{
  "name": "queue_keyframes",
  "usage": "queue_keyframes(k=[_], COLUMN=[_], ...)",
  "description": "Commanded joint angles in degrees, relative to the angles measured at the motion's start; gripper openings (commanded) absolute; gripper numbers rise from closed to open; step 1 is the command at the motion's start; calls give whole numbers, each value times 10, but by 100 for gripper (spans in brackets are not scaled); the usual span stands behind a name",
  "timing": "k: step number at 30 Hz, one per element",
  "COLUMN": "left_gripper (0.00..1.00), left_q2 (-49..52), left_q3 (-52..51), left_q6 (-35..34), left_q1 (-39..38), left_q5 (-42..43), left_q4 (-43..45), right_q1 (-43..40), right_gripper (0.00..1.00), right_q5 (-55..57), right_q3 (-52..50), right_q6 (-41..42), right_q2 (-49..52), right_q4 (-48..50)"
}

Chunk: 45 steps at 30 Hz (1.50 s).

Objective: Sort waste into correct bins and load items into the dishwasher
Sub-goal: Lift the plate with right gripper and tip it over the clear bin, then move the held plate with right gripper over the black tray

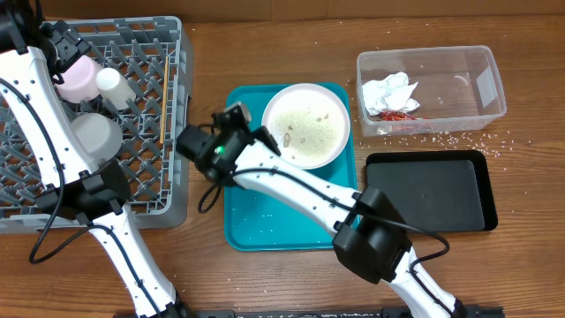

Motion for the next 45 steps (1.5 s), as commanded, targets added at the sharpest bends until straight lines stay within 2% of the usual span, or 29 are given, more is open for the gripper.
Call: queue_keyframes(k=[1, 11, 15, 22, 35, 41, 45], left_gripper=[100, 100, 100, 100, 100, 100, 100], left_q2=[-4, -4, -4, -4, -4, -4, -4], left_q3=[-2, -2, -2, -2, -2, -2, -2], left_q6=[9, 9, 9, 9, 9, 9, 9], left_q1=[-3, -3, -3, -3, -3, -3, -3], left_q5=[1, 1, 1, 1, 1, 1, 1], left_q4=[-1, -1, -1, -1, -1, -1, -1], right_q1=[-38, -156, -207, -316, -410, -424, -427], right_gripper=[4, 4, 4, 4, 3, 3, 3], right_q5=[28, 21, -10, -104, -196, -200, -198], right_q3=[66, 171, 172, 172, 165, 160, 123], right_q6=[103, 258, 275, 365, 431, 425, 424], right_q2=[-2, -4, -13, -39, -60, -63, -74], right_q4=[-41, -197, -196, -196, -196, -196, -196])
